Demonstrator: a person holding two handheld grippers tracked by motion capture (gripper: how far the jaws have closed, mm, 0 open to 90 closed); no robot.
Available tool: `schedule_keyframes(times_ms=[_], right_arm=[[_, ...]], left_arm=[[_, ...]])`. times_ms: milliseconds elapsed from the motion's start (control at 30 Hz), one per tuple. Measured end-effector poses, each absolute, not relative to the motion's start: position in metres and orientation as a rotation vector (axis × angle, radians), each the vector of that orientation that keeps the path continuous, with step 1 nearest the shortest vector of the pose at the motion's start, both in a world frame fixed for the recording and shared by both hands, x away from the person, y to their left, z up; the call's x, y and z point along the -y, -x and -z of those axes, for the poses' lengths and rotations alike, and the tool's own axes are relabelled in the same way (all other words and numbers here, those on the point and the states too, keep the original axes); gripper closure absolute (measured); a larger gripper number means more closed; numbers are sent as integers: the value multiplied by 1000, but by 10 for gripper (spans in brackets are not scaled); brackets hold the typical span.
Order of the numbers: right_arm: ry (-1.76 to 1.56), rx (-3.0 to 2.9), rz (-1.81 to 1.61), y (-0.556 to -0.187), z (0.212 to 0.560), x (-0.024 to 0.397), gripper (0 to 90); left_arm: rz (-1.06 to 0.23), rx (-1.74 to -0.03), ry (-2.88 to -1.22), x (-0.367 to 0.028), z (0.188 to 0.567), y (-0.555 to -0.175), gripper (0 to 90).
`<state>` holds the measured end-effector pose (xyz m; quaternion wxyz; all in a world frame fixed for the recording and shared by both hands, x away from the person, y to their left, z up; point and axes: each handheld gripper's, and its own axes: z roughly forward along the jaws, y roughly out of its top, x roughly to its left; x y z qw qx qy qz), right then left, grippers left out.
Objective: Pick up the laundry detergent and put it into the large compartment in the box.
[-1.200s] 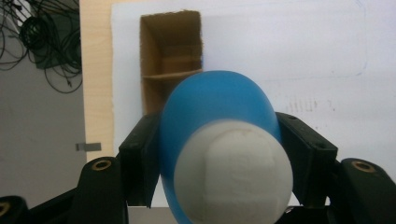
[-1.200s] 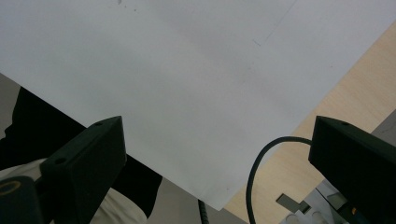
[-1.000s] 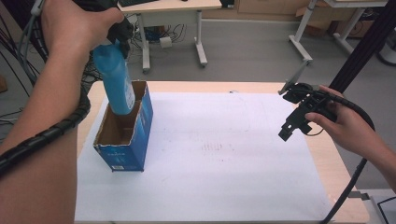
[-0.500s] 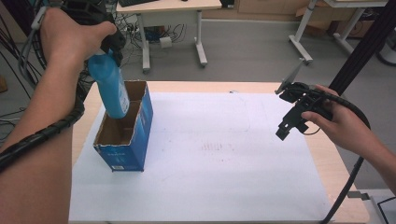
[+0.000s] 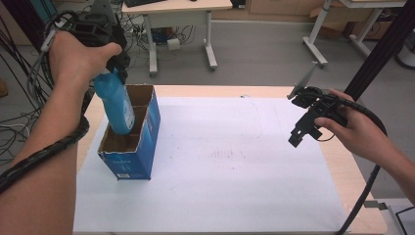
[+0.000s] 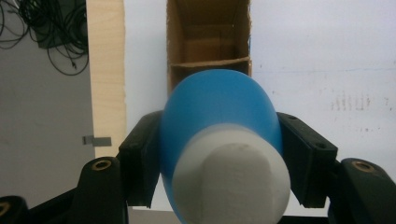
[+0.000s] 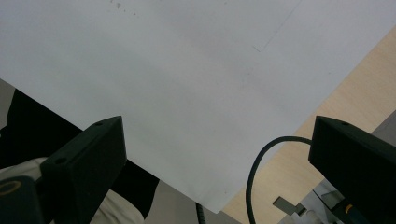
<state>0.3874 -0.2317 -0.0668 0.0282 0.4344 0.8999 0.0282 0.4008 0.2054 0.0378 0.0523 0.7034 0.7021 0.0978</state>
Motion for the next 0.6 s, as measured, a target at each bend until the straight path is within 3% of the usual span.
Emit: schedule_keyframes(times_ms=[600], right_arm=[[-1360,-2776,-119,-387,65,236,38]], left_arm=[[-265,-2142,-2156,-214,6,-407,377]])
